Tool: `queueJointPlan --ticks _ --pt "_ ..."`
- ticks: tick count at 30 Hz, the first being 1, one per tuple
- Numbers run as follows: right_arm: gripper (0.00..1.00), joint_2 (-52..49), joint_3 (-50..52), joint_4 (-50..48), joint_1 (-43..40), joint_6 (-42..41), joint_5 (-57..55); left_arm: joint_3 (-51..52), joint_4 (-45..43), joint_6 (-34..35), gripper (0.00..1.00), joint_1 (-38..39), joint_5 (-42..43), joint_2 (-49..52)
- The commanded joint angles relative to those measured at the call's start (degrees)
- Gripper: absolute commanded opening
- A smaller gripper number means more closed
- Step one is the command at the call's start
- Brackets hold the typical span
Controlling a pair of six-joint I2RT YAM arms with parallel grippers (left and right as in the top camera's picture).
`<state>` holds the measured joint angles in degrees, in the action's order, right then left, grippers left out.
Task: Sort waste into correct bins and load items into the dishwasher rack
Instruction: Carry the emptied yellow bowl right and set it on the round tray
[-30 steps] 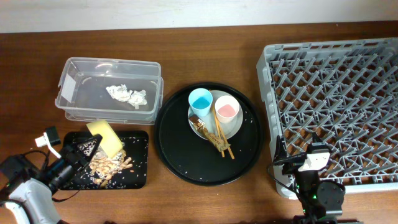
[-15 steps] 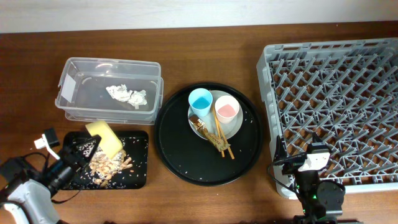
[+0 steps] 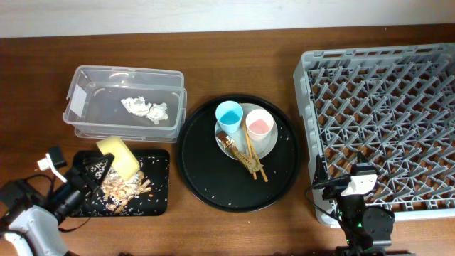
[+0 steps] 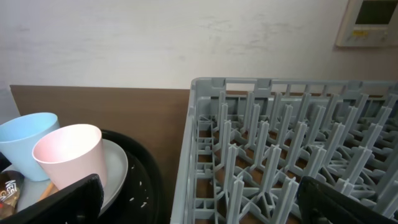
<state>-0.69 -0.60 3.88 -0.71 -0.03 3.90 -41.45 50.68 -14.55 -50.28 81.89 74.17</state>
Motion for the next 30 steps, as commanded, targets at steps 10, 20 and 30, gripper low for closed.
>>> queueJointPlan --ticks 10,20,30 --pt "0.98 0.4 0.3 0.3 0.3 -0.3 -0.3 -0.3 6.9 1.2 0.00 2.4 -8.4 -0.3" --pt "0.98 0.4 0.3 0.3 0.3 -0.3 -0.3 -9.0 6.1 15.4 0.00 22.0 -18.7 -8.4" --pt "0.98 0.4 0.3 0.3 0.3 -0.3 -0.3 -12.8 -5.9 36.4 0.00 53.4 -49.3 -15.2"
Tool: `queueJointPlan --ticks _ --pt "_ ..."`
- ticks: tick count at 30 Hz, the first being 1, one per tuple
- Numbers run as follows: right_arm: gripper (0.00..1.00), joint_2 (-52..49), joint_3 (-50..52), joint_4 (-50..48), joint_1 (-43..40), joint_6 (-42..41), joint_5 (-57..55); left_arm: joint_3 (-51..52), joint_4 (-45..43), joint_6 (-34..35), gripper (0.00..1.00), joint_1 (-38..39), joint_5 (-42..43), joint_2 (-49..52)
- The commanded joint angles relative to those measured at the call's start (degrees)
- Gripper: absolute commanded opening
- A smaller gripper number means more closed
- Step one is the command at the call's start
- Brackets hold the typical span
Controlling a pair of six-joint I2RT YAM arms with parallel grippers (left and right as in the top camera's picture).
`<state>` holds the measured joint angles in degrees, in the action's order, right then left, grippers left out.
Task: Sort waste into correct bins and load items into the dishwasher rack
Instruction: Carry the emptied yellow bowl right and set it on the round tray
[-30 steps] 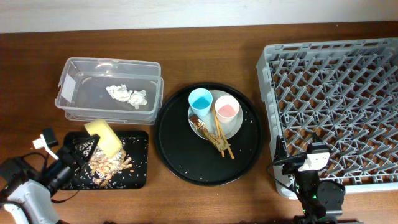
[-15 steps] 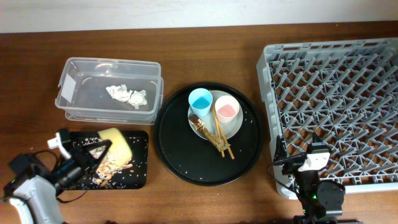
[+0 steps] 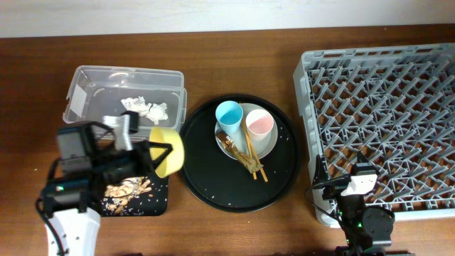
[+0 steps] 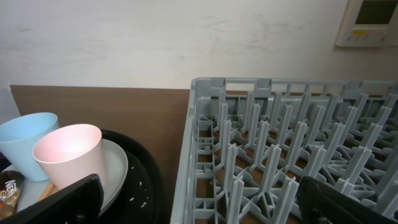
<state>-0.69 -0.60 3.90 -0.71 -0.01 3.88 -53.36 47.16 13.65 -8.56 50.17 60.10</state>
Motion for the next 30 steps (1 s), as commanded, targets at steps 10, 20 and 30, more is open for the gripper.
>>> queueJointPlan --ticks 10,20,30 --pt "0.98 0.4 0.3 0.2 0.3 -0.3 -0.3 -0.9 -5.9 12.1 0.00 41.5 -42.8 8.9" --pt "0.98 0.4 0.3 0.2 0.3 -0.3 -0.3 -0.9 -10.1 12.5 0.00 45.2 -45.4 24.6" --pt "0.98 0.4 0.3 0.2 0.3 -0.3 -0.3 -0.9 -11.5 12.5 0.63 45.1 -45.3 26.5"
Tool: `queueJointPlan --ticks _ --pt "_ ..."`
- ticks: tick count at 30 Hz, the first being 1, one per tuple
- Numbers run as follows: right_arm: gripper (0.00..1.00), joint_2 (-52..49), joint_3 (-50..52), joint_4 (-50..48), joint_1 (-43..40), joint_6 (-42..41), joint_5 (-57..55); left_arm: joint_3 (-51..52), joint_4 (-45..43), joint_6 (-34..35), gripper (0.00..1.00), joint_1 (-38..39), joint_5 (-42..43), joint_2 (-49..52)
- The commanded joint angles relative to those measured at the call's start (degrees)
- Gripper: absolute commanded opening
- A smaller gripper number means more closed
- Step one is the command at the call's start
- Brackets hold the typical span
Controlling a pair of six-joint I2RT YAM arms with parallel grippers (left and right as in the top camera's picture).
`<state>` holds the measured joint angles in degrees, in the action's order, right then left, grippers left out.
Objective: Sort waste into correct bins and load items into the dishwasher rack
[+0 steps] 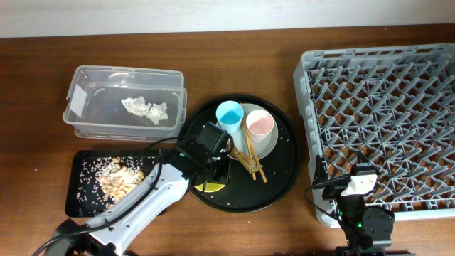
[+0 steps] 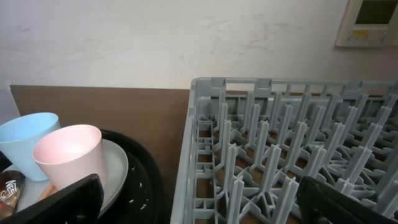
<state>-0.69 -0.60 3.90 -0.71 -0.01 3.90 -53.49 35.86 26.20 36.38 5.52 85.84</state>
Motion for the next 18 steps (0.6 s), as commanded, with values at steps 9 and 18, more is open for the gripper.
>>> queueJointPlan --ticks 9,18 --pt "0.98 0.4 0.3 0.2 0.3 -0.3 -0.3 -11.1 7.6 -2.7 0.72 0.2 -0.7 -3.5" --pt "0.98 0.4 0.3 0.2 0.3 -0.3 0.3 -23.5 18.3 -3.6 0.72 -1.3 -0.9 -12.2"
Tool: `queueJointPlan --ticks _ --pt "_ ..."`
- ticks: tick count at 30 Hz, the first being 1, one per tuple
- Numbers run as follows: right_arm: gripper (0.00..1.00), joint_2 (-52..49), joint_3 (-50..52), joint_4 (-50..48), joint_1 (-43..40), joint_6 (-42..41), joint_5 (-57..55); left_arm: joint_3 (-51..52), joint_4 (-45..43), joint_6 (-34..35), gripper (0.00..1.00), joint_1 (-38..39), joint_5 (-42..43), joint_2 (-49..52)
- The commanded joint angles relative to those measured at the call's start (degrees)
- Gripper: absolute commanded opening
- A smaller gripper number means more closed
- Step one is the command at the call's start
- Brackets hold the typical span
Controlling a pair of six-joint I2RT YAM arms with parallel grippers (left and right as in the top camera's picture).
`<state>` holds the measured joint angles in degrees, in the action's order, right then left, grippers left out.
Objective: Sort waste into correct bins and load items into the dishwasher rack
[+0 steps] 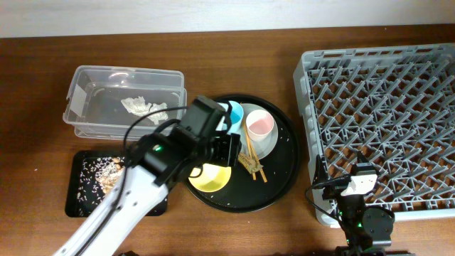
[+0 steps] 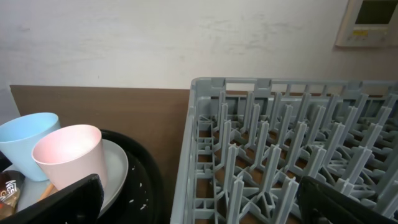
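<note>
A yellow bowl (image 1: 210,178) lies open side up on the round black tray (image 1: 281,181). My left gripper (image 1: 227,152) hovers just above the bowl's far rim; its jaws are hidden from the overhead view. On the white plate (image 1: 269,146) stand a blue cup (image 1: 232,111) and a pink cup (image 1: 259,126), with chopsticks (image 1: 254,167) beside them. My right gripper (image 2: 199,208) rests open at the near-left corner of the grey dishwasher rack (image 1: 384,121), holding nothing. The right wrist view shows the pink cup (image 2: 67,152) and blue cup (image 2: 25,140).
A clear bin (image 1: 92,89) with crumpled paper (image 1: 146,108) stands at the back left. A black rectangular tray (image 1: 82,203) with food scraps lies at the front left, partly under my left arm. Rice grains dot the round tray.
My left arm has risen and shifted toward the cups. The yellow bowl, mostly hidden under the arm before, now shows open side up on the round tray.
My left gripper first held the yellow bowl tipped over the black scrap tray. Then it held the bowl between that tray and the round tray. Then it was low over the round tray's front left, where the bowl now lies. The right arm stayed still.
</note>
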<state>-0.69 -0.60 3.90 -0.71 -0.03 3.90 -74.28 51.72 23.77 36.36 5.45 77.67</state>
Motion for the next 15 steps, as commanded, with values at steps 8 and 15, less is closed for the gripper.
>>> queueJointPlan --ticks 8,15 --pt "0.98 0.4 0.3 -3.0 0.3 -1.1 6.2 -2.9 7.0 -1.6 0.74 -12.9 -0.9 -11.4" --pt "0.98 -0.6 -6.6 2.2 0.3 -4.3 17.6 -2.7 9.0 -1.6 0.99 -15.2 -0.8 -11.4"
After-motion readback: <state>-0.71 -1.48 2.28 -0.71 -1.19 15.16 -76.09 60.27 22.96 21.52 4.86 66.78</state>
